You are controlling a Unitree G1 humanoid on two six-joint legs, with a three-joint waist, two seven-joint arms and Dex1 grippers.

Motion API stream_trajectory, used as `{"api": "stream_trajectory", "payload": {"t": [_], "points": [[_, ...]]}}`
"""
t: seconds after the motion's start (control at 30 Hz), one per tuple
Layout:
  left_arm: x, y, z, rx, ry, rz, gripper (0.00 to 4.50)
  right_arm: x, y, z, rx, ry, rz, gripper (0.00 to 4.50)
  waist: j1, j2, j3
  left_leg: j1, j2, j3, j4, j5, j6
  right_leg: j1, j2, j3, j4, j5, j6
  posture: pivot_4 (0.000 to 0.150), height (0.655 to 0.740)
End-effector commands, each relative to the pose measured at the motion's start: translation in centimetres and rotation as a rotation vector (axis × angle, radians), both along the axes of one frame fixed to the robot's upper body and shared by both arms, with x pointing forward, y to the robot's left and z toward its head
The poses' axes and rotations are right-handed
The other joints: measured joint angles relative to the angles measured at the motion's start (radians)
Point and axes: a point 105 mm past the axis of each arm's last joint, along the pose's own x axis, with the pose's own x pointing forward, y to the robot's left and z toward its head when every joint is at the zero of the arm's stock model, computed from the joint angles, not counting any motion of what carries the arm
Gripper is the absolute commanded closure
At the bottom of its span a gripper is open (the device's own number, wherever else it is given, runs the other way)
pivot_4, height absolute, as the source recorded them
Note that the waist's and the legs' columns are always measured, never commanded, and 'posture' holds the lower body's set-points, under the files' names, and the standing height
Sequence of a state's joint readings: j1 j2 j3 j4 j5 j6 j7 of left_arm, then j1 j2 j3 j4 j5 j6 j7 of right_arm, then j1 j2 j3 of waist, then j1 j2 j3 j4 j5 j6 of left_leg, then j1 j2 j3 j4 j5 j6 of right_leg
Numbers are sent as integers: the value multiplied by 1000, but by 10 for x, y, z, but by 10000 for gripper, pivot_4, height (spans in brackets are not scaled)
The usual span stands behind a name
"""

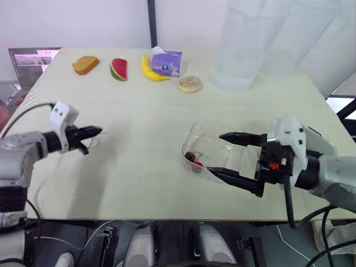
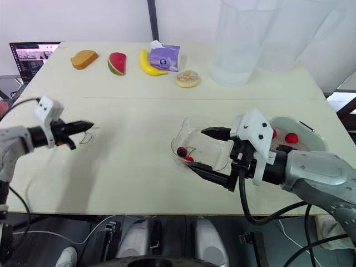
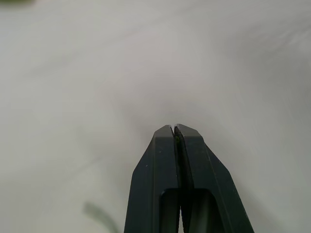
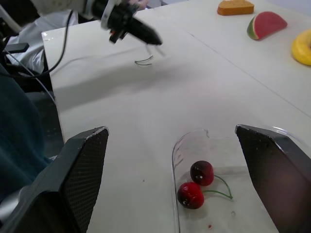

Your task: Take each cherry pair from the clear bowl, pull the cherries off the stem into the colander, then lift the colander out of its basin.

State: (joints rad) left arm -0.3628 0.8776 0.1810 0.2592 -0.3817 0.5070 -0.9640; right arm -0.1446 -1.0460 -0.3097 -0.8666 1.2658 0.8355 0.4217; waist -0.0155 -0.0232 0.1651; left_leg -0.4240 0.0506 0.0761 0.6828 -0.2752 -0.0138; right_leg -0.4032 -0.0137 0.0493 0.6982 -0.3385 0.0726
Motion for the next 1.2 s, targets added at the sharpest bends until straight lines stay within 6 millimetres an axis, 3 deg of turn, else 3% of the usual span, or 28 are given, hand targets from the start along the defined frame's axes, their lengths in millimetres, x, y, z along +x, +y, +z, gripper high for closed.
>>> {"api": "stream_trajectory", "payload": {"t": [0.03, 0.1, 0.2, 0.43, 0.6, 0.73, 0.8, 0.87, 0.97, 1.13, 1.2], "points": [[0, 21, 7, 16, -67, 36, 45000, 0, 2, 6, 6, -42, 10, 781, 5, -1, 0, 0, 0, 0, 0, 0, 0, 0, -1, 0, 0, 0, 0, 1500, 7400], [-2, 24, 2, 42, -64, 27, 45000, 1, 1, 5, 2, -39, 6, 781, 6, -2, 0, -1, -1, 0, 0, 0, 1, 0, -1, -1, 0, 0, 0, 1500, 7400], [-1, 10, 23, -92, -111, -37, 35250, 2, -1, 4, 1, -35, -12, 0, 4, -2, -1, -1, -1, 0, 0, -1, 1, 0, -2, -1, 0, 0, 0, 1500, 7400], [0, 4, 43, -106, -126, -122, 235, 4, -4, 2, -1, -34, -37, 0, -2, -2, -1, -1, -1, 0, 0, -1, 1, 0, -1, -1, 0, 0, 0, 1500, 7400], [3, -23, 72, -87, -153, -278, 235, 5, -6, 3, 9, -34, -49, 0, 2, -2, -1, -1, -1, 0, 0, -1, 1, 0, -1, -1, 0, 0, 0, 1500, 7400], [-6, -65, 96, -84, -163, -494, 235, 7, -11, 2, -1, -19, -81, 0, 4, -2, -1, -1, -1, 0, 1, -1, 1, 0, -1, -1, 0, 0, 0, 1500, 7400], [-30, -103, 102, -62, -157, -710, 235, 10, -15, 0, -9, 8, -109, 0, 2, -2, -1, -2, -1, 0, 1, -1, 1, 0, -1, -1, 0, 0, 0, 1500, 7400], [-60, -126, 105, -72, -121, -887, 235, 12, -18, -1, -20, 22, -122, 0, -2, -2, -1, -2, -1, 0, 1, -1, 1, 0, 0, -1, 0, 0, 0, 1500, 7400], [-82, -136, 106, -91, -88, -985, 235, 16, -25, -5, -47, 60, -165, 0, -11, -1, -1, 0, 0, 0, 0, 0, 1, 0, 1, 1, 0, 0, 0, 1500, 7400], [-83, -140, 94, -68, -88, -1007, 235, 29, -28, -13, -109, 95, -210, 0, -8, -1, -1, 2, 1, 0, 0, 1, -2, 1, 3, 1, 2, 0, 0, 1500, 7400], [-81, -147, 87, -55, -99, -1032, 235, 48, -31, -22, -164, 135, -257, 0, -5, -1, -1, 3, 0, 0, 0, 1, -1, 2, 3, 1, 2, 0, 0, 1500, 7400]]}}
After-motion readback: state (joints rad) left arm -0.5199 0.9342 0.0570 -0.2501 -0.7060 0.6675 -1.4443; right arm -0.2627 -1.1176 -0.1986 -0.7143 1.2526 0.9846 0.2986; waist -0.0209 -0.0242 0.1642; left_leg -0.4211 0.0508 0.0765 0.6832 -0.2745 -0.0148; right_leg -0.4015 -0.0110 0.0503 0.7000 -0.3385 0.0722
